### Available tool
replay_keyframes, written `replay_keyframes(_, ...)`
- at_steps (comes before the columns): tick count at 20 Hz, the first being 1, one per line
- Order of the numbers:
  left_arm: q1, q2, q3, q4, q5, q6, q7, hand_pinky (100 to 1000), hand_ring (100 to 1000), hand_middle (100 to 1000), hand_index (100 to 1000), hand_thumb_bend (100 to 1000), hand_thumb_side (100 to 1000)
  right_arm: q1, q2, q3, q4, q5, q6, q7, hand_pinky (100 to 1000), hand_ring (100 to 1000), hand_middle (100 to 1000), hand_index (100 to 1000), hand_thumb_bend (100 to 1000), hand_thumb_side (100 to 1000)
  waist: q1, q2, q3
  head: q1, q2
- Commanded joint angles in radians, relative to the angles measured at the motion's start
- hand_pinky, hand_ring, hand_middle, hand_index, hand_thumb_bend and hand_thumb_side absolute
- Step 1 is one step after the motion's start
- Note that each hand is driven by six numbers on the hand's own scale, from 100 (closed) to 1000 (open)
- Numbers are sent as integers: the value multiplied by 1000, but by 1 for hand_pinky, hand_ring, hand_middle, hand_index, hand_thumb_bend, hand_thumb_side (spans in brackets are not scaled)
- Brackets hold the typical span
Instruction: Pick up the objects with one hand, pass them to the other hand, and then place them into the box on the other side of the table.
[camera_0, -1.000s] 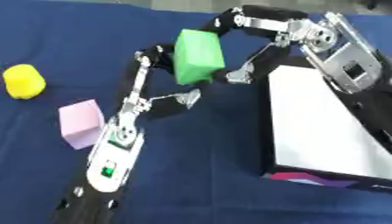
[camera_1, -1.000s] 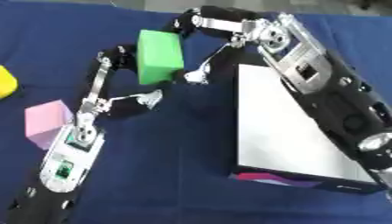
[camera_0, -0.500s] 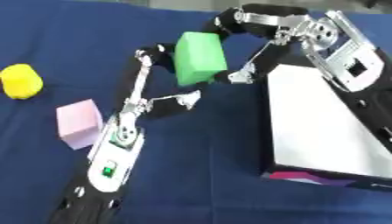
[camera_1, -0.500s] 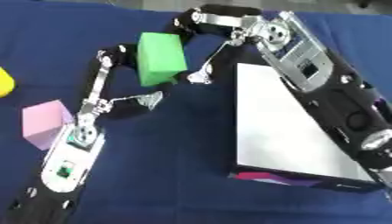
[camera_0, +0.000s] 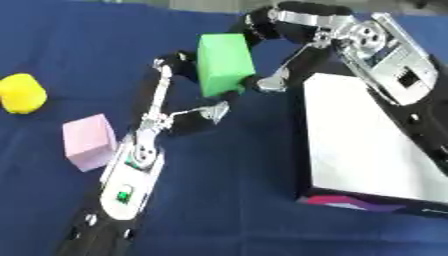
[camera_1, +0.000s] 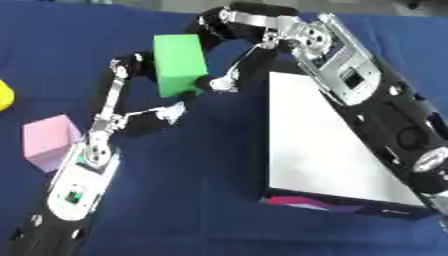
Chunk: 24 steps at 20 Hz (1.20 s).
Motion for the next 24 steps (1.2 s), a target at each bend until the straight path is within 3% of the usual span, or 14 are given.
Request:
replay_keyframes(1, -9, -11, -13, -6, -6, -3, 7, 778, 593, 546, 736, 584, 376, -25, -25, -24, -23, -15, 4, -15, 811, 750, 326, 658, 158, 100, 8, -13, -1, 0, -9)
replay_keyframes(16, -3, -2, -13, -6, -31, -23, 6, 806, 658, 620, 827, 786, 393, -16, -42, -38, -13, -19, 4, -44, 809, 747, 314, 638, 181, 100, 13, -19, -3, -3, -6)
replay_keyframes(21, 1, 0, -12, -6, -43, -32, -2, 806, 658, 620, 827, 786, 393, -14, -49, -40, -18, -24, 3, -55, 809, 747, 314, 638, 181, 100, 14, -21, -4, -6, -3)
replay_keyframes(24, 17, 38, 3, -9, -56, -21, 18, 800, 656, 618, 825, 774, 381, 17, -85, -64, -48, -40, -11, -82, 807, 744, 318, 637, 204, 100, 20, -44, -22, -14, 15)
